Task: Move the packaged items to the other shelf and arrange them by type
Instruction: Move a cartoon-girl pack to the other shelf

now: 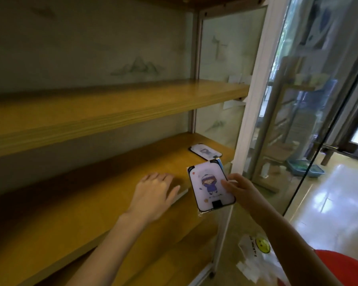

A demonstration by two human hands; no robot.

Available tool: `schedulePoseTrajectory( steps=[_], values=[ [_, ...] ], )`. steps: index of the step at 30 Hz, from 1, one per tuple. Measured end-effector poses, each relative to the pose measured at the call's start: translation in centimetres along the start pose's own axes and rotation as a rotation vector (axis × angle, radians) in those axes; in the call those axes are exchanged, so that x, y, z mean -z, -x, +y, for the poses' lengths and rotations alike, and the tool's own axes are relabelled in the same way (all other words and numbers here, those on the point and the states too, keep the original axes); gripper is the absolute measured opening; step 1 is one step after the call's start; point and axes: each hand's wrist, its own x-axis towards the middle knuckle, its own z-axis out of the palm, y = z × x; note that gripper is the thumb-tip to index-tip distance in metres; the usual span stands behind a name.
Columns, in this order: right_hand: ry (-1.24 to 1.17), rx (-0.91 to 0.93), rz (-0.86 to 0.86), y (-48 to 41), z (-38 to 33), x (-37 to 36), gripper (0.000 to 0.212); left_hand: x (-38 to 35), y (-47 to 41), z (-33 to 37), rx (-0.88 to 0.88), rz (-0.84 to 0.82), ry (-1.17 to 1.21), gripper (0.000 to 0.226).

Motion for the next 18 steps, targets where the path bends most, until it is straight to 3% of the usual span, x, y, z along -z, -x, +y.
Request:
schedulePoseTrajectory(
  steps=[4,10,18],
  values=[
    [0.008,0.046,-0.081,-5.2,0.7,2.3,0.012,-1.6,-4.3,0.6,0.057,0.008,-0.014,0.048],
    [0.266,0.054,-0.058,-16.0,2.9,5.3,0.014,-4.2,-10.0,1.9,0.205,-0.018,-0.045,0.05],
    [0.269,0.062,-0.242,-26.5,2.6,6.7,0.028,-5.5,-14.6,3.6,0.453,0.037,-0.119,0.049]
  ],
)
